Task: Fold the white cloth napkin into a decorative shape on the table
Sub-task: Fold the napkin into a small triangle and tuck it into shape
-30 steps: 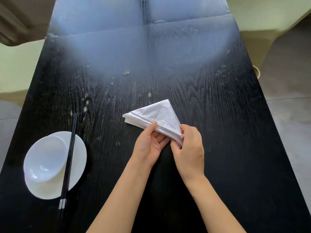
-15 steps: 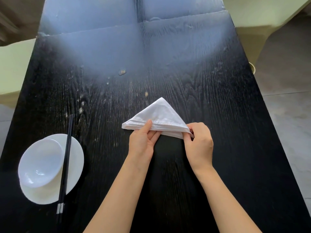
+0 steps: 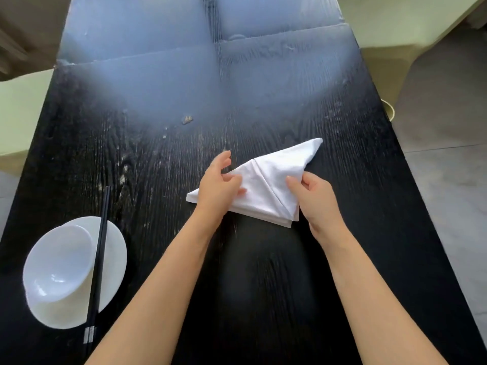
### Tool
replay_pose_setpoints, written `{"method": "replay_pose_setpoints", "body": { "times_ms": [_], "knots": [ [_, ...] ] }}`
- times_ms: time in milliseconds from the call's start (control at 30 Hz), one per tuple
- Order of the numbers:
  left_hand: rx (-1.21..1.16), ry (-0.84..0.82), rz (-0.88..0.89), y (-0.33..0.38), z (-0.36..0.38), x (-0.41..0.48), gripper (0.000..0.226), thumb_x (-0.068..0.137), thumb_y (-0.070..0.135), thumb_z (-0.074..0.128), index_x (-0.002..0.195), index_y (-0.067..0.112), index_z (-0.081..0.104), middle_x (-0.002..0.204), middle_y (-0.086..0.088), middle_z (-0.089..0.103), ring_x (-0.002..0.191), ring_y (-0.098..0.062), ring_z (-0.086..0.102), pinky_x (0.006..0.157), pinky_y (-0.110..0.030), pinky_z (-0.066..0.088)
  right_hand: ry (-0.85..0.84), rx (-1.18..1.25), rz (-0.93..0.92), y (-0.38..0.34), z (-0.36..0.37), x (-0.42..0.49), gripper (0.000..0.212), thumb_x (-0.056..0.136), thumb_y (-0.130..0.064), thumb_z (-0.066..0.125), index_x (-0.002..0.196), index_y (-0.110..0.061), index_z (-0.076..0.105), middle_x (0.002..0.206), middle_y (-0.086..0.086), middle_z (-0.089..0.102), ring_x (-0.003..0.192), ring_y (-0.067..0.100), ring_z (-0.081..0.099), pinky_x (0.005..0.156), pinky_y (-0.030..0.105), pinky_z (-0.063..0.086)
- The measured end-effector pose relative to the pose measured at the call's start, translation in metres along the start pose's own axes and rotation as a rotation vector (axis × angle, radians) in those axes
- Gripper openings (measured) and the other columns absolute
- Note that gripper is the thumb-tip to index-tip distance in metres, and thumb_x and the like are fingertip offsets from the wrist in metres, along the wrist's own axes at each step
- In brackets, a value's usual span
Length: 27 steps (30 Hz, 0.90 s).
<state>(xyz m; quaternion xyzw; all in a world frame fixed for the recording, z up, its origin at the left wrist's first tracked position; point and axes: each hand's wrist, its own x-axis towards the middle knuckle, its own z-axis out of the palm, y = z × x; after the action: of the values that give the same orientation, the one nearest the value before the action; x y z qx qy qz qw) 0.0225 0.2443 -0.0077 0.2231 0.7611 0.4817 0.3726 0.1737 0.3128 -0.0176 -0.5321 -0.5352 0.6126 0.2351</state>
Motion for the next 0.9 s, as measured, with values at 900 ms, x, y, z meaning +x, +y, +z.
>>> {"method": "replay_pose_setpoints", "body": {
  "times_ms": [900],
  "knots": [
    [0.218, -0.662, -0.116, 0.006, -0.027, 0.024, 0.055, 0.078, 0.004, 0.070, 0.123, 0.029, 0.052, 0.099, -0.005, 0.070, 0.089, -0.022, 0.068, 0.085, -0.041, 0.055, 0.254, -0.611, -0.437, 0.045, 0.002, -0.056, 0.038, 0.088, -0.020, 0.058, 0.124, -0.010, 0.050, 0.118, 0.004, 0.050, 0.105, 0.017, 0.047, 0.090, 0.037, 0.049]
  ]
}}
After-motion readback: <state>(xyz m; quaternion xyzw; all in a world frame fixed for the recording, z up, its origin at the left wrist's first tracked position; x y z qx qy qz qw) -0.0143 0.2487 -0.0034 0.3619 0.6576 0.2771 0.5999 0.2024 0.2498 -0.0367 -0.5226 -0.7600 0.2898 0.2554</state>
